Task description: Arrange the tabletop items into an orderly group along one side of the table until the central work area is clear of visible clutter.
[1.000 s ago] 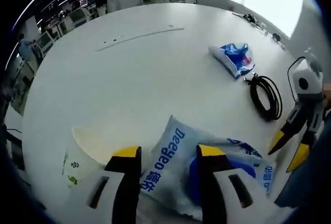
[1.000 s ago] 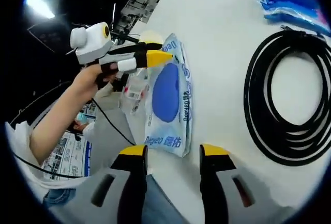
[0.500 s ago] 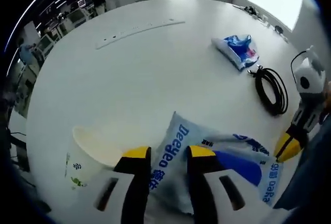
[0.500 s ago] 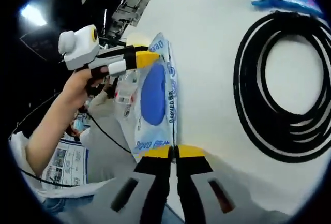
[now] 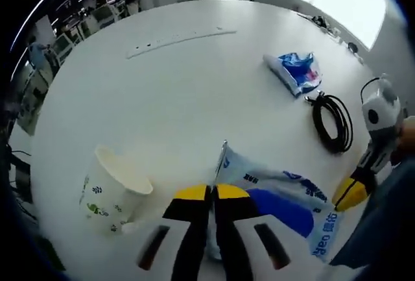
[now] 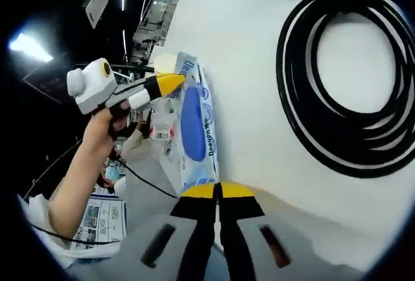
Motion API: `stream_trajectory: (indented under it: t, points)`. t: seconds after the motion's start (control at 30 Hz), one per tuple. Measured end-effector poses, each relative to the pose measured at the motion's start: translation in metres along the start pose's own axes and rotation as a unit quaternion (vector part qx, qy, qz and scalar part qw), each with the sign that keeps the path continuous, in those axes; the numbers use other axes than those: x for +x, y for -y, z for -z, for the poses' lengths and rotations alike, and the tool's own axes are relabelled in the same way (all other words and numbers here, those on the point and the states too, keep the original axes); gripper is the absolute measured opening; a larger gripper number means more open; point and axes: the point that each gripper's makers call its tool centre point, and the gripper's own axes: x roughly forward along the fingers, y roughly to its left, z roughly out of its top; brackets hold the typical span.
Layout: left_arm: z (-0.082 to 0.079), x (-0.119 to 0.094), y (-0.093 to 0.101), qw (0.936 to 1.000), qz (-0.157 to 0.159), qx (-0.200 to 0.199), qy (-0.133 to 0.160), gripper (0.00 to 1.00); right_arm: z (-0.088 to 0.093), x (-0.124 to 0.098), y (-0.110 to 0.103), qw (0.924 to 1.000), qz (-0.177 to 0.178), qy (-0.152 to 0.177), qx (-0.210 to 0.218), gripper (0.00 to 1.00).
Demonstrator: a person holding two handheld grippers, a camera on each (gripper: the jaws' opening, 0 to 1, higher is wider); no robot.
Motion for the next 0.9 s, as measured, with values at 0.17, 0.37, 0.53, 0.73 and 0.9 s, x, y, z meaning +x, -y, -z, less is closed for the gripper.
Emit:
stream_trajectory:
  t: [0.17, 0.37, 0.53, 0.73, 0.9]
  points:
    - [-0.018, -0.031, 0.008, 0.9892, 0.055, -0.115, 0.071, 0.00, -0.002, 0.000, -0.006, 0.9981, -0.028, -0.003, -0.055, 0.00]
    - [-0.031, -0.069, 0.025, 0.9808, 0.093, -0.123, 0.118, 0.00, -0.016, 0.003, -0.020, 0.9877, -0.050, 0.032, -0.145, 0.44]
    - [-0.042, -0.097, 0.038, 0.9682, 0.123, -0.148, 0.160, 0.00, -0.011, 0.005, -0.018, 0.9851, -0.052, 0.022, -0.163, 0.29]
    - [-0.059, -0.125, 0.049, 0.9435, 0.161, -0.196, 0.214, 0.00, -0.017, -0.003, -0.019, 0.9794, -0.069, 0.036, -0.187, 0.02]
    - [-0.068, -0.137, 0.045, 0.9352, 0.156, -0.207, 0.241, 0.00, -0.034, -0.022, -0.029, 0.9813, -0.083, 0.068, -0.160, 0.00]
